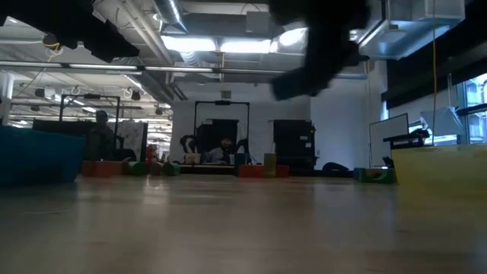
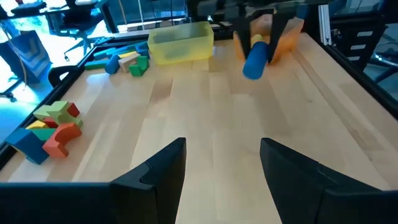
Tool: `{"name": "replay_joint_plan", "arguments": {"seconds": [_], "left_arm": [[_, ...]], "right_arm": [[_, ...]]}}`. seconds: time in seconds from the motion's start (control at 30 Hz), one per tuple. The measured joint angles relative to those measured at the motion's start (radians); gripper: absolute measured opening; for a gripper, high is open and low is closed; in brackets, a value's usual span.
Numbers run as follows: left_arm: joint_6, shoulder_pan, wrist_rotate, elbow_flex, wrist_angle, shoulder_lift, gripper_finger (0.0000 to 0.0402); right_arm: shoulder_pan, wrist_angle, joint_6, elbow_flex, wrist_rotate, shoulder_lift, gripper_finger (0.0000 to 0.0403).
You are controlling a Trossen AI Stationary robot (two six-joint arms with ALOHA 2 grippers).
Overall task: Sort blocks by size
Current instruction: Put the blue cylindrical block into the orange bin
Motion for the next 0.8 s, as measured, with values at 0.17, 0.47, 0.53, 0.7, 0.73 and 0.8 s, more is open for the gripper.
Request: {"name": "replay_joint_plan", "arguments": {"seconds": [0.17, 0.47, 0.53, 0.7, 0.73, 0.8], "left_arm": [[-0.058, 0.0, 0.0, 0.0, -0.004, 0.0, 0.0191], [-0.085, 0.0, 0.0, 0.0, -0.027, 0.0, 0.0191], [-0.082, 0.0, 0.0, 0.0, -0.027, 0.0, 0.0191], [-0.062, 0.0, 0.0, 0.0, -0.027, 0.0, 0.0191], [-0.061, 0.0, 0.0, 0.0, -0.026, 0.0, 0.0191], [-0.061, 0.0, 0.0, 0.0, -0.027, 0.0, 0.0191]], "right_arm": [[0.086, -0.154, 0.166, 0.0, 0.048, -0.031, 0.014], [0.291, -0.401, 0.527, 0.0, 0.097, -0.074, 0.014], [0.344, -0.442, 0.612, 0.0, 0.113, -0.087, 0.014], [0.475, -0.555, 0.877, -0.001, 0.138, -0.124, 0.014], [0.5, -0.563, 0.927, -0.001, 0.138, -0.131, 0.014], [0.551, -0.576, 1.031, -0.001, 0.139, -0.142, 0.014]]}}
